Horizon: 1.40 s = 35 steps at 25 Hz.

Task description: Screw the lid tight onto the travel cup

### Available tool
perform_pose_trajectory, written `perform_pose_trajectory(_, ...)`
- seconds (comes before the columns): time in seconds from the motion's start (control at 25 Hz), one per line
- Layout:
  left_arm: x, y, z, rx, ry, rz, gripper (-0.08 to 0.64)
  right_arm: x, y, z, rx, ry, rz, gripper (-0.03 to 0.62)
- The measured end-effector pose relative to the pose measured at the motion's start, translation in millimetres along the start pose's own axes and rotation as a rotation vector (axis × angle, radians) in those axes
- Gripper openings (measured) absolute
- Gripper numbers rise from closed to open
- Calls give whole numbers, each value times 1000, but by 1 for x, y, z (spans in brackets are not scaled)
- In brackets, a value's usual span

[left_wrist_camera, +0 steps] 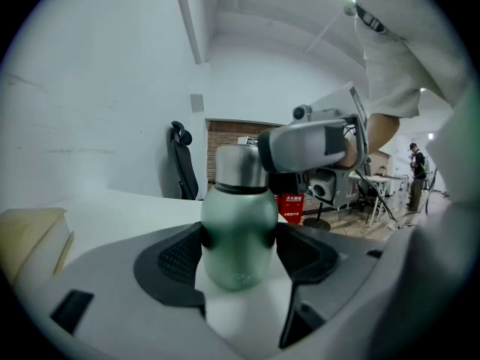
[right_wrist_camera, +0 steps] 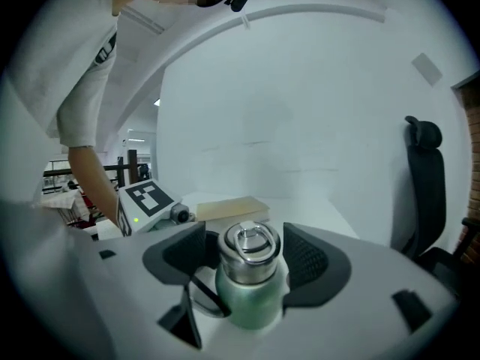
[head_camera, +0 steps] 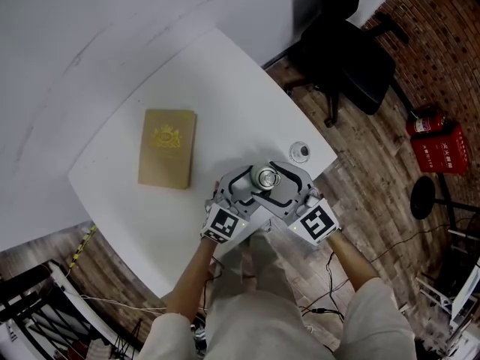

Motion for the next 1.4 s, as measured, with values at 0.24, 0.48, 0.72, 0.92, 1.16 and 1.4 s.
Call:
perform_pose_trajectory(0.24,1,0,1,-3,4,0,310,-2,-2,-1,154,73,-46,307)
perform_pose_trajectory(0.48,1,0,2,-2,3,0,310,-3,-4,1,208,84,-50,288)
perform_pose_trajectory(0.72,1,-1,0,-3,3,0,310,-5,-6,1,237,103,-55,261)
perform_pose_trajectory(0.92,0,-1,1,-2,6,1,310,-6,-5,2,185,95,-57,261)
perform_pose_trajectory(1.16,-1,-1,0,-2,3,-1,310,-7,-7,5,28,48,-48,259)
perform_pose_trajectory(1.4,0,0,-1,0,5,-1,310,-6,-7,8,-147,17,-64,259)
Point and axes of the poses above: the fingertips, and each gripper's own axes: y backward along the fingers, z to its right, x out of its top, the point moved 1 cm from there along y, backward along the fingers, and after that the axes turned 9 degrees about y, right-handed, at the moved point
